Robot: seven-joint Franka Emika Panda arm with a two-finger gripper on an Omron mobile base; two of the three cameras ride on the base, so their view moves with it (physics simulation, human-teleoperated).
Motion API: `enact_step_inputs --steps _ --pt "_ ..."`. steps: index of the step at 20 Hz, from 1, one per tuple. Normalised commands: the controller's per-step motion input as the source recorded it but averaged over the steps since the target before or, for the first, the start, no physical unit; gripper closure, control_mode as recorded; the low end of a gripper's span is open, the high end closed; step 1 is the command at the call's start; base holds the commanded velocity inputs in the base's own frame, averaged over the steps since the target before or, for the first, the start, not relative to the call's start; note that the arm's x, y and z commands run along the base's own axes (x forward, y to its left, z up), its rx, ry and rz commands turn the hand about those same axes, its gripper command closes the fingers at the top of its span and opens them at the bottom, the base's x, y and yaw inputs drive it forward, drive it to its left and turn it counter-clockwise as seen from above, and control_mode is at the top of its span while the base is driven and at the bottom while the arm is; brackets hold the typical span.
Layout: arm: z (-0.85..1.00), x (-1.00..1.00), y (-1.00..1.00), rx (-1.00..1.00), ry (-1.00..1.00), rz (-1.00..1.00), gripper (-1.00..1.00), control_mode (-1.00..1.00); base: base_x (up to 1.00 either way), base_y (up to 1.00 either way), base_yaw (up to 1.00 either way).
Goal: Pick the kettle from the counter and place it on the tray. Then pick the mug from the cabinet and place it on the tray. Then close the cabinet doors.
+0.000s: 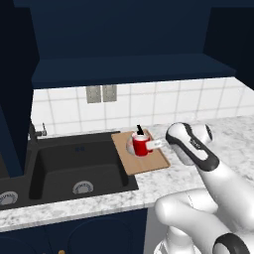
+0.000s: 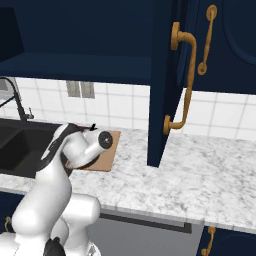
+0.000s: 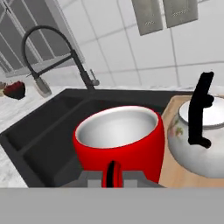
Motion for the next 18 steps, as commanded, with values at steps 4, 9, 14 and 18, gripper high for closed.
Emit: enact_step_inputs --steps 4,9,14,18 --pt "-0.49 0.06 -0.23 -0.03 0.14 0.27 1.00 -1.00 0.00 0.00 0.00" --pt "-0.50 0.21 -0.14 0.00 -0.06 0.17 1.00 -1.00 0.00 0.00 0.00" --pt "-0.52 0.28 -0.08 0.00 -0.13 0.05 1.00 -1.00 0.00 0.00 0.00" --pt "-0.47 0.33 -0.09 0.00 -0.02 0.05 1.00 -1.00 0.00 0.00 0.00"
